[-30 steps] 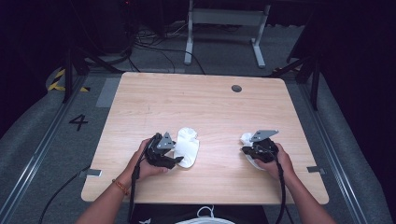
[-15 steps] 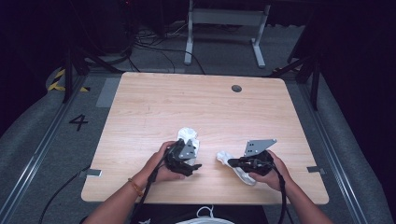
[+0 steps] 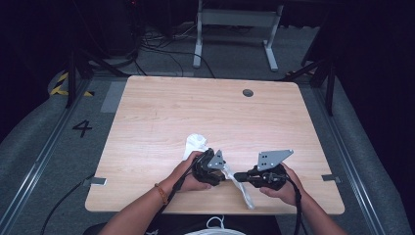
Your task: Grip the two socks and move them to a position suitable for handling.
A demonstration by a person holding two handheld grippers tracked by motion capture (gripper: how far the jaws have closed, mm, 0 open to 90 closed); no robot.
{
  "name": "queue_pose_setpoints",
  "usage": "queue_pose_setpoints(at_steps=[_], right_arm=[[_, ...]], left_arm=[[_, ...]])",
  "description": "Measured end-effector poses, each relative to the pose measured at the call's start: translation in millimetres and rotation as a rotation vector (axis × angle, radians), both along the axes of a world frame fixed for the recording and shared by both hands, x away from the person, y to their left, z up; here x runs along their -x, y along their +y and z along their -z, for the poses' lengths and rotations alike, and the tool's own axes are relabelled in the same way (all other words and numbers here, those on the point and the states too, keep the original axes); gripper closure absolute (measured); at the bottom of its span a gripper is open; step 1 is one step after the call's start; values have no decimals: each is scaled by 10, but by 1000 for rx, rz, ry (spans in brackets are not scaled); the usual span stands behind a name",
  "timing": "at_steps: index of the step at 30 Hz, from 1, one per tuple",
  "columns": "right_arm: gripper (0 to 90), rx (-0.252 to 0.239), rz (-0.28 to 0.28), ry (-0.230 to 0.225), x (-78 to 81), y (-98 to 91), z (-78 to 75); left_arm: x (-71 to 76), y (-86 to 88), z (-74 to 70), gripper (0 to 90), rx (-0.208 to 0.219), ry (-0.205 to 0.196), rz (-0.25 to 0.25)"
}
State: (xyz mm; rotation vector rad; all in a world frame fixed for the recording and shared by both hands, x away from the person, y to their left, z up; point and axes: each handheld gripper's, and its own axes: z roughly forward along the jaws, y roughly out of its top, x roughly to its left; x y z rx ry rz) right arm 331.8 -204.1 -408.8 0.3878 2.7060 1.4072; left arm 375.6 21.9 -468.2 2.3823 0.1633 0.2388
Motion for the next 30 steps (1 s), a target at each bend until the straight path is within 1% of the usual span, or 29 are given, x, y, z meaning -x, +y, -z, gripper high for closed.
queue_pose_setpoints(at_steps=[1, 2, 3, 5, 6, 7, 9, 10, 11, 12, 13, 15, 16, 18, 19, 20, 21, 22, 23, 24, 25, 26, 27, 28, 29, 30], right_arm=[[899, -12, 4, 5, -14, -32, 1], [900, -14, 9, 7, -21, -46, 4], [900, -20, 17, 14, -36, -75, 14], [900, -22, 37, 19, -59, -115, 32], [900, -22, 37, 19, -59, -115, 32], [899, -34, 54, 34, -101, -163, 57], [900, -31, 80, 30, -131, -189, 70], [899, -38, 95, 39, -149, -212, 78], [899, -35, 106, 34, -160, -222, 84], [899, -35, 106, 34, -160, -222, 84], [900, -31, 121, 31, -174, -237, 90], [899, -35, 158, 32, -208, -276, 107], [899, -30, 197, 31, -248, -312, 127], [900, -19, 240, 30, -295, -346, 161], [900, -19, 240, 30, -295, -346, 161], [899, -15, 266, 36, -330, -369, 188], [896, 19, 322, 40, -411, -412, 273], [892, 20, 338, 53, -446, -429, 308], [891, 36, 366, 74, -487, -445, 348], [887, 62, 379, 80, -521, -458, 384], [877, 89, 395, 72, -549, -470, 418], [868, 104, 408, 69, -574, -492, 447], [833, 99, 416, 83, -598, -527, 472], [779, 104, 434, 82, -607, -550, 479], [769, 106, 446, 79, -608, -567, 478], [747, 110, 447, 71, -603, -587, 476]], left_arm=[[-7, -4, 13, 600, 10, 7, -1], [-14, 10, 7, 640, 27, 12, 7], [-17, 21, -3, 706, 29, 4, 13], [-16, 51, -34, 755, 48, 1, 11], [-16, 51, -34, 798, 48, 1, 11], [-21, 67, -52, 841, 52, -4, 17], [-20, 82, -79, 882, 53, -7, 14], [-11, 88, -102, 889, 53, -3, 23], [-7, 89, -113, 892, 45, -5, 32], [-7, 89, -113, 893, 45, -5, 32], [1, 90, -121, 893, 39, -12, 34], [6, 94, -128, 895, 23, -6, 36], [1, 98, -122, 896, 9, 5, 21], [-17, 98, -104, 896, -7, 13, 5], [-17, 98, -104, 896, -7, 13, 5], [-27, 97, -89, 896, -9, 26, -9], [-43, 93, -74, 896, -26, 27, -14], [-44, 87, -65, 896, -31, 30, -18], [-45, 83, -61, 897, -38, 33, -17], [-51, 80, -60, 898, -49, 29, -17], [-53, 80, -54, 898, -49, 32, -24], [-59, 85, -51, 898, -50, 34, -34], [-59, 85, -51, 897, -50, 34, -34], [-74, 95, -48, 897, -43, 37, -55], [-91, 101, -50, 885, -43, 32, -62], [-98, 104, -54, 854, -46, 31, -71]])
